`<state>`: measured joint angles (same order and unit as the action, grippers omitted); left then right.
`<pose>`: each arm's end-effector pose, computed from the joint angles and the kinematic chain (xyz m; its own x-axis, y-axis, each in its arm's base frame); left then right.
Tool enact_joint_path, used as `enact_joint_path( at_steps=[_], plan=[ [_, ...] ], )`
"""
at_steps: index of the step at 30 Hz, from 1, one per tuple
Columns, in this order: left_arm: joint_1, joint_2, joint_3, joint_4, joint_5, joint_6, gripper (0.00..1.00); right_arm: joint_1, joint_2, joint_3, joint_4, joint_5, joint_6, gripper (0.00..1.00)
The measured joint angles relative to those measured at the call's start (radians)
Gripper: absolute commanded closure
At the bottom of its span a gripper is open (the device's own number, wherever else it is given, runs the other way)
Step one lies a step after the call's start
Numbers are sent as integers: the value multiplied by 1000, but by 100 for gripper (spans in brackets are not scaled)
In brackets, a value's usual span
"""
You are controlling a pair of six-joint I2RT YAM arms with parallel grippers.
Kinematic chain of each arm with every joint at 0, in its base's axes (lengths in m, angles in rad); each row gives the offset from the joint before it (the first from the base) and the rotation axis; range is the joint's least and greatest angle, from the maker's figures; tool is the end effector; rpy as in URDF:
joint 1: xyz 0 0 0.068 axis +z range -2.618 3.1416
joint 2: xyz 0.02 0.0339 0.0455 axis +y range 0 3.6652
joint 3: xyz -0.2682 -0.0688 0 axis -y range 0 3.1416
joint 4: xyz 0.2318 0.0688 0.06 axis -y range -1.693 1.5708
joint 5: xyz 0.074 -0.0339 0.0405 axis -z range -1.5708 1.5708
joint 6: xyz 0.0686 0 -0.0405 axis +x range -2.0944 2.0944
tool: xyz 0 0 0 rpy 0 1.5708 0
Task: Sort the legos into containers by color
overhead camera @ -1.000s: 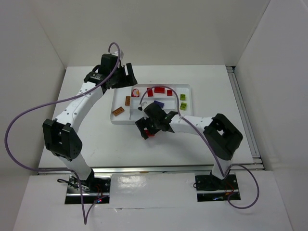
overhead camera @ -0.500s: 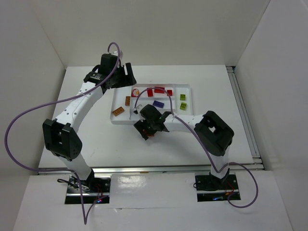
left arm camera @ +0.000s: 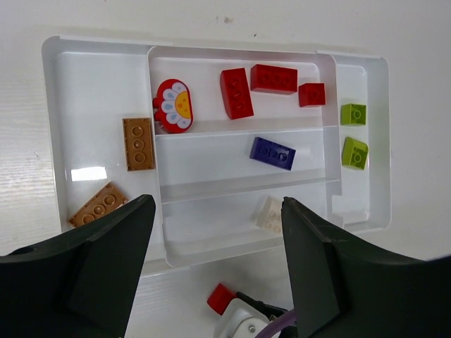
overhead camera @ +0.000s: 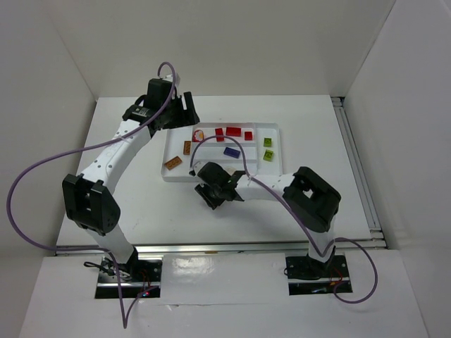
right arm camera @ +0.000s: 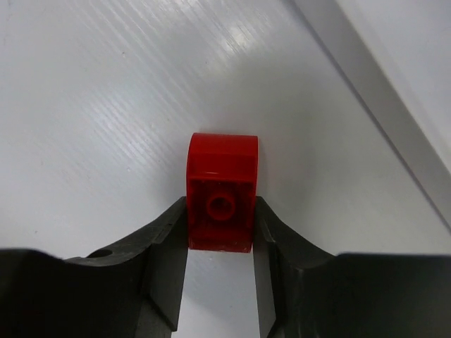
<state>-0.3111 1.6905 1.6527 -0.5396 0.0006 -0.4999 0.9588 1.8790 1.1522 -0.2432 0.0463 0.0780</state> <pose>0.3859 -0.1241 0.3531 -0.6030 -0.3096 -0.7352 0.0200 0.9155 -0.4019 0.2295 0.3215 0.1423 -0.5350 -0.6267 -0.5666 -0.7632 0.6461 0.0060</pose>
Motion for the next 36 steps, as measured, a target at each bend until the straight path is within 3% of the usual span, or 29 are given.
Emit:
enact_joint_path(
  at_steps=[8, 14, 19, 28, 32, 36],
  plan=[
    [0, -2, 1, -16, -34, 0, 17, -16, -82, -1, -44, 71, 51, 84],
    [4, -37, 1, -60, -115, -41, 13, -194, -103, 149, -40, 55, 114, 84],
    [12, -109, -36, -60, -145, -102, 9, -316, 51, 422, -19, 69, 156, 83],
    [14, -138, -94, -82, -145, -113, 7, -409, 402, 758, -13, 51, 195, 78],
    [14, -138, -95, -91, -145, -110, 7, -417, 485, 837, -20, 45, 198, 63],
    [14, -138, -95, -92, -145, -108, 7, -415, 533, 927, -40, 29, 201, 31]
  ],
)
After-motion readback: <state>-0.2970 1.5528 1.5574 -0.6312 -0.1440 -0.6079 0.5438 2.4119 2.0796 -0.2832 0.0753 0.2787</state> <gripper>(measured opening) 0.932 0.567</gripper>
